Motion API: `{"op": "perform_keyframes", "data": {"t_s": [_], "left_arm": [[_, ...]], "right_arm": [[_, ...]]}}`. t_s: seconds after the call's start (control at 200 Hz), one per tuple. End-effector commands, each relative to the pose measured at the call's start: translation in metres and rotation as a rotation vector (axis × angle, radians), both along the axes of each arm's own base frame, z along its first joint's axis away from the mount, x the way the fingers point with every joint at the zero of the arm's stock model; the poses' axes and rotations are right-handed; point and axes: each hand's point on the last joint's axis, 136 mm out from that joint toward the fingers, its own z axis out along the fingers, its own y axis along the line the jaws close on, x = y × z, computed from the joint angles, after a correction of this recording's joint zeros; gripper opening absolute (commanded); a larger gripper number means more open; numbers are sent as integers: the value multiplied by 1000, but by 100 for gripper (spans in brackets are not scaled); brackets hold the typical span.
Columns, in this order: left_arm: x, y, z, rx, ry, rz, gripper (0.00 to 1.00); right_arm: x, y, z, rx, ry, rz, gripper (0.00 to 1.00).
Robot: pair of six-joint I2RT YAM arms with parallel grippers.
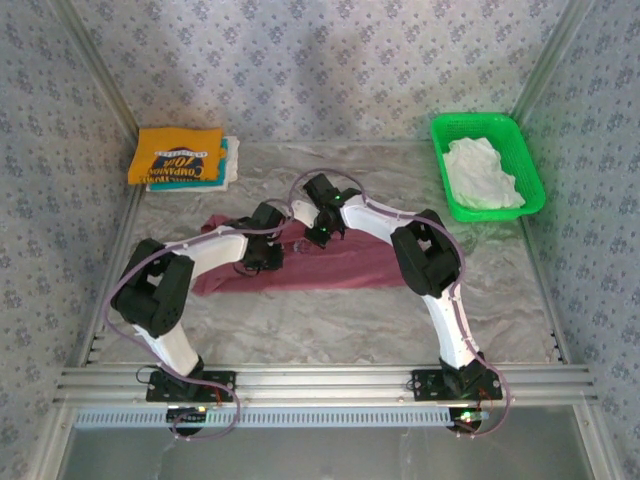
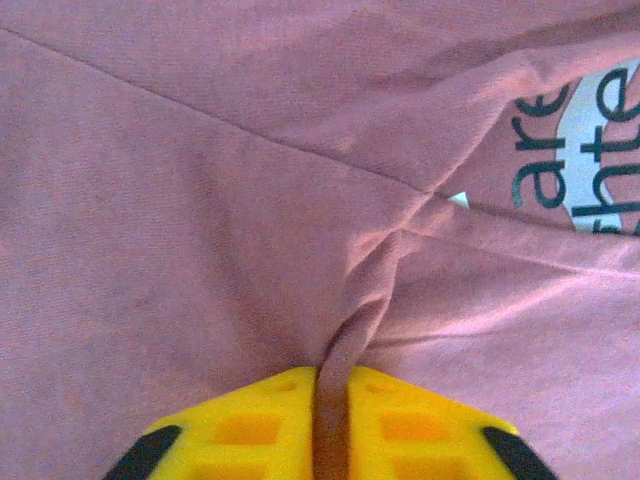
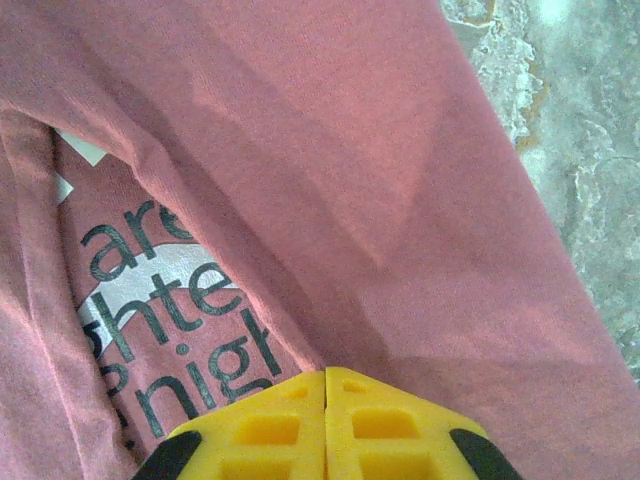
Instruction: Fold and stack the t-shirts
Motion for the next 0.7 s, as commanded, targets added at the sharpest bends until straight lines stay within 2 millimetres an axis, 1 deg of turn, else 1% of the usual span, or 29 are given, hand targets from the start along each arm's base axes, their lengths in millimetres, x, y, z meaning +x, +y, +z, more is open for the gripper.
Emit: {"op": "perform_keyframes", "data": {"t_s": [0.0,0.03,0.06,0.455,0.595,0.615,0.695], "left_arm": [[-4,7,19,31,-11,10,4],[-5,9,21,39,-11,15,0],[-6,10,23,43,-10,16,0],[-20,18,43,45,0,26,0],[-21,15,50,38,-7,11,0],[-26,17,49,51,12,8,0],[-29,16,51,52,18,-1,0]], "right_arm": [[5,2,-1,-4,-14,8,3],[5,2,0,-5,-17,7,2],[5,2,1,-4,-19,8,0],[4,1,24,9,-50,7,0],[2,0,31,15,-58,6,0],[2,1,32,17,-59,7,0],[0,0,34,15,-60,6,0]]}}
